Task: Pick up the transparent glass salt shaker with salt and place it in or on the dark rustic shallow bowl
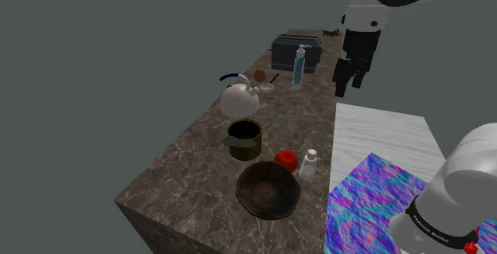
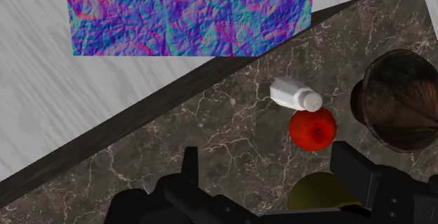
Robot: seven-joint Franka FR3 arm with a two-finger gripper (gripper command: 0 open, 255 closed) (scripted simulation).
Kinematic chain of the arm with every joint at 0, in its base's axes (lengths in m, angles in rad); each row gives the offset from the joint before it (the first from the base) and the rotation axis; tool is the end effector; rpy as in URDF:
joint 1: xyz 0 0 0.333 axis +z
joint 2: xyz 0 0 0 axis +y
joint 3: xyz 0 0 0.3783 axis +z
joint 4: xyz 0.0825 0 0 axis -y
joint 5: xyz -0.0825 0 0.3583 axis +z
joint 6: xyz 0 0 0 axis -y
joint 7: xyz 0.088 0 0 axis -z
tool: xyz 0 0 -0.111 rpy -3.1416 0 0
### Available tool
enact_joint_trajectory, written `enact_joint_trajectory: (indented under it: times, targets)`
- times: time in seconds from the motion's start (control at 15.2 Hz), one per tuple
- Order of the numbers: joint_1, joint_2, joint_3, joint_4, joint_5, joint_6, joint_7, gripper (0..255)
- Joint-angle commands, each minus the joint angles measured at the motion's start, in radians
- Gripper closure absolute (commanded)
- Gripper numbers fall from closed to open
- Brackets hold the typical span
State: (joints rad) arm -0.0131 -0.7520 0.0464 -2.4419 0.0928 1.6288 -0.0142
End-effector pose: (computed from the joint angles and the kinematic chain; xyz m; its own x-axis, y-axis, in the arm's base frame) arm 0.2482 0.0231 0.5887 0.9978 0.0276 -0.0608 0.0239 -0.9978 -0.0613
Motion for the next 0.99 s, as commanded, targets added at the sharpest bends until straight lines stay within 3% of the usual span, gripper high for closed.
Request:
enact_joint_trajectory:
  times: [0.0, 0.46, 0.92]
  targets:
    - [0.000, 0.000, 0.000, 0.000, 0.000, 0.000, 0.000, 0]
    - [0.060, -0.022, 0.109, -0.199, 0.094, 0.225, 0.088, 0]
    - [0.133, 0.057, 0.238, -0.330, 0.197, 0.486, 0.176, 0]
